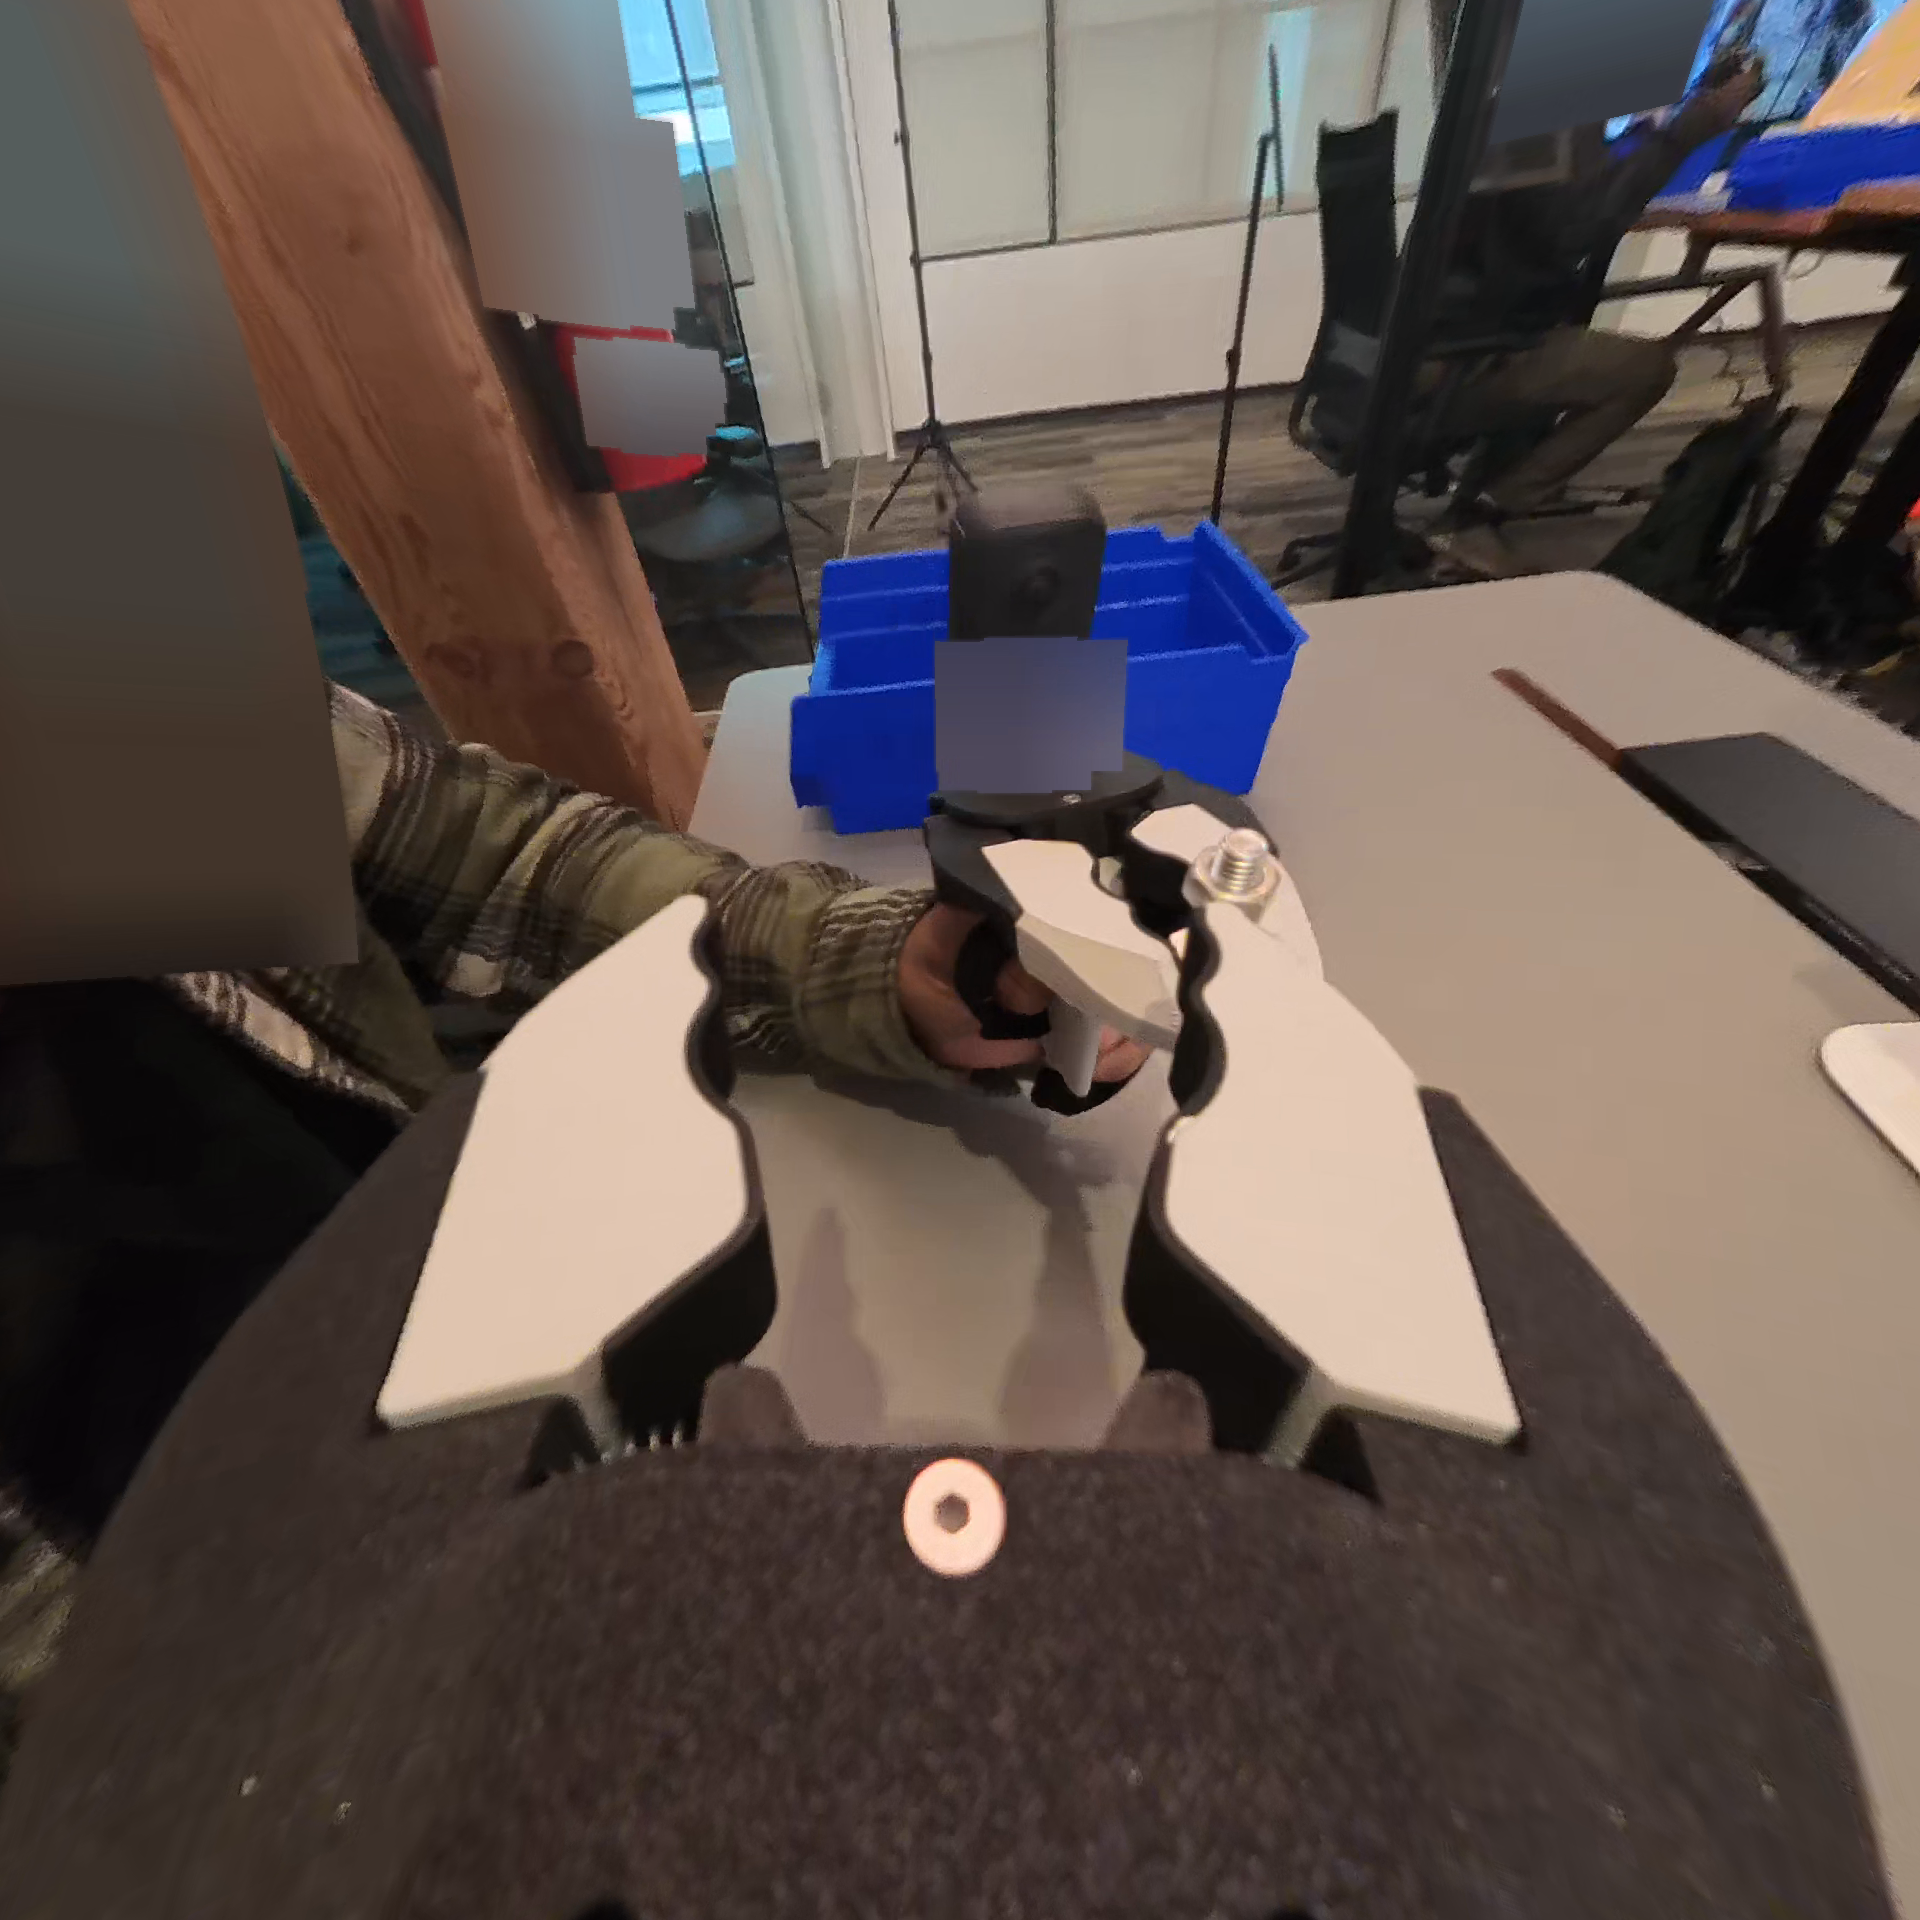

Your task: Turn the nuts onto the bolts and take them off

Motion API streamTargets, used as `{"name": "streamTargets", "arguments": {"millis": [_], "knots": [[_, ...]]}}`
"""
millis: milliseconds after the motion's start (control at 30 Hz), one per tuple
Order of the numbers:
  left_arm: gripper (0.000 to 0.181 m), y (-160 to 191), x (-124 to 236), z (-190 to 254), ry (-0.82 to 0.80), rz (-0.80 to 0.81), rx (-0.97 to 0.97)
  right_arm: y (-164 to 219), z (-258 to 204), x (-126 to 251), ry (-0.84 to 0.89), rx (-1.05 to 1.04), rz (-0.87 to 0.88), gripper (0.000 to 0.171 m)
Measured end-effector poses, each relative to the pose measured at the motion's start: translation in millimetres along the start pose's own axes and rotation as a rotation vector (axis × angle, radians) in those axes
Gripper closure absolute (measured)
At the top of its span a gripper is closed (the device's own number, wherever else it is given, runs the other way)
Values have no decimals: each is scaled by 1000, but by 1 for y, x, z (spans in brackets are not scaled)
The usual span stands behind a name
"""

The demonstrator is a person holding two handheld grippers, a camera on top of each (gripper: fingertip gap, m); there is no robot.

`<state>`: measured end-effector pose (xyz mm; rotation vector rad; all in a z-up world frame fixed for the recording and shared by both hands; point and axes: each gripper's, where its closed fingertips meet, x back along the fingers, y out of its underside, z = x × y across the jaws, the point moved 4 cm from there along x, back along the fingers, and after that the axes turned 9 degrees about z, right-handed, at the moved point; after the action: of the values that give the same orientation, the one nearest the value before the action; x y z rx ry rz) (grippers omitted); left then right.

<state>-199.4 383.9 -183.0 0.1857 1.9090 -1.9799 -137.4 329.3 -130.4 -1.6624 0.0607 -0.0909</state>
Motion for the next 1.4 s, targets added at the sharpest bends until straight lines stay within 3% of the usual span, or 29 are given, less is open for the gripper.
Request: {"name": "streamTargets", "arguments": {"millis": [400,467,667,900,1233,1400], "knots": [[162,1,-1,2,5,-2,-7,10,13,-19,-5,-22,-94,78],[162,0,0,0,-3,0,-3,5,0,-10,-19,19,-72,93],[162,-1,-2,3,14,3,0,-2,19,-7,69,78,-85,91],[162,0,-3,6,29,1,0,-1,37,-21,79,152,-148,118],[162,1,-5,10,52,-6,-2,1,41,-24,48,76,-147,159],[162,1,-8,16,75,-2,-4,-1,38,-22,49,60,-129,162]]}}
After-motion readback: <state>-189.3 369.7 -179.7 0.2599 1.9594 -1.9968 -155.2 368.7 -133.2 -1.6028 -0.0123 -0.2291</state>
